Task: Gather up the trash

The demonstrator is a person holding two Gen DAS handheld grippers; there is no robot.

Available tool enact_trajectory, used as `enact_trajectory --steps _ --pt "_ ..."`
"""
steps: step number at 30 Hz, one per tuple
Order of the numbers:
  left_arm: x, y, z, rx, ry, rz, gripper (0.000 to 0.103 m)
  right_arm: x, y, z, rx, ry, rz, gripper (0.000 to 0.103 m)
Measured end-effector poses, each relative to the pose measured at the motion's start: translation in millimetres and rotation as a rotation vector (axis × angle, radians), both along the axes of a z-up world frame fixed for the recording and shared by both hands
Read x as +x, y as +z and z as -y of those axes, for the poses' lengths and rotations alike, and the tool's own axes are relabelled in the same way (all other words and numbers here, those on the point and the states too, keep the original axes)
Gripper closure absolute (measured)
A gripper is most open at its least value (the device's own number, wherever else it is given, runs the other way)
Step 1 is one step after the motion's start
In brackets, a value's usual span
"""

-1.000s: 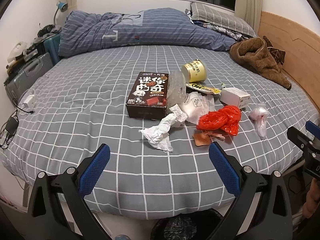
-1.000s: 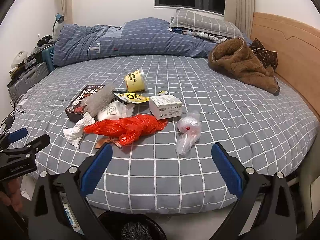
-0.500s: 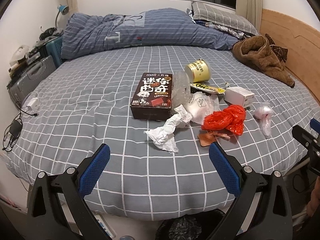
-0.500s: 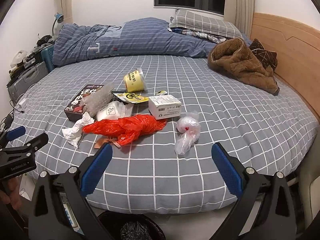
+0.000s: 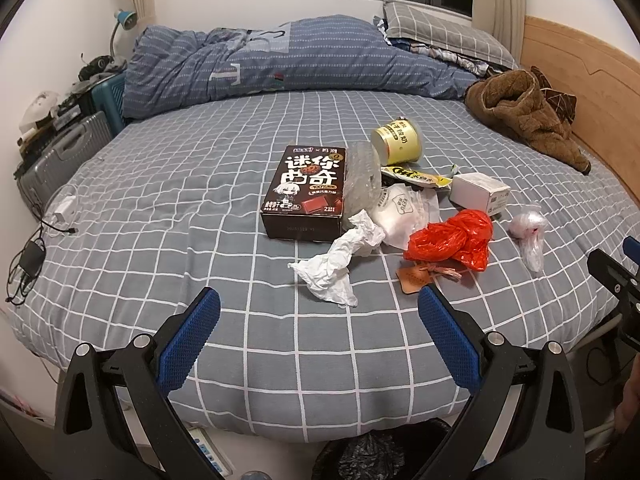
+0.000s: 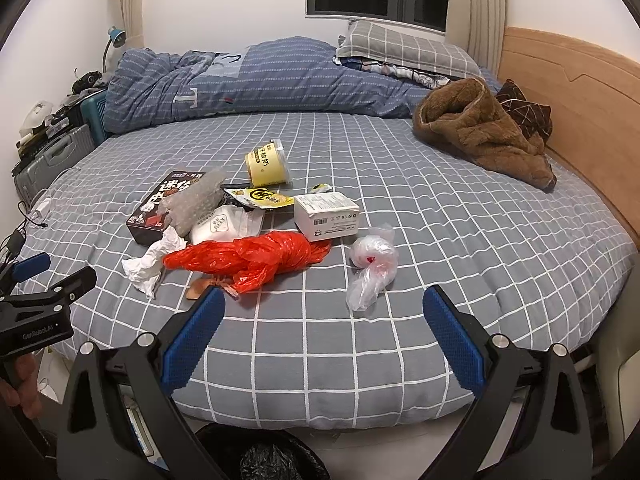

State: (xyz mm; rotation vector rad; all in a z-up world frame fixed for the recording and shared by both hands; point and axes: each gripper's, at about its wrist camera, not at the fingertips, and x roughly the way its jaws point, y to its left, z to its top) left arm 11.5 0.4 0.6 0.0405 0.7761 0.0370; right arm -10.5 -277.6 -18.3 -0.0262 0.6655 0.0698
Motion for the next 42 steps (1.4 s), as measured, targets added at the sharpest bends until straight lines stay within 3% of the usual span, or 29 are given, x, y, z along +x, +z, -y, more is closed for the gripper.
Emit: enact_trajectory --steps 31,37,42 --pt "0 1 -2 0.002 0.009 0.001 0.006 2 5 3 -0.01 -0.007 0.016 0.008" --pt "26 -11 -6 0.017 0.019 -0.019 0.007 27 6 18 -0.057 -0.062 0.031 0.008" --pt "51 -25 -10 0.005 0.017 -0.049 0.007 58 -11 28 -0.094 -0.062 0.003 0.008"
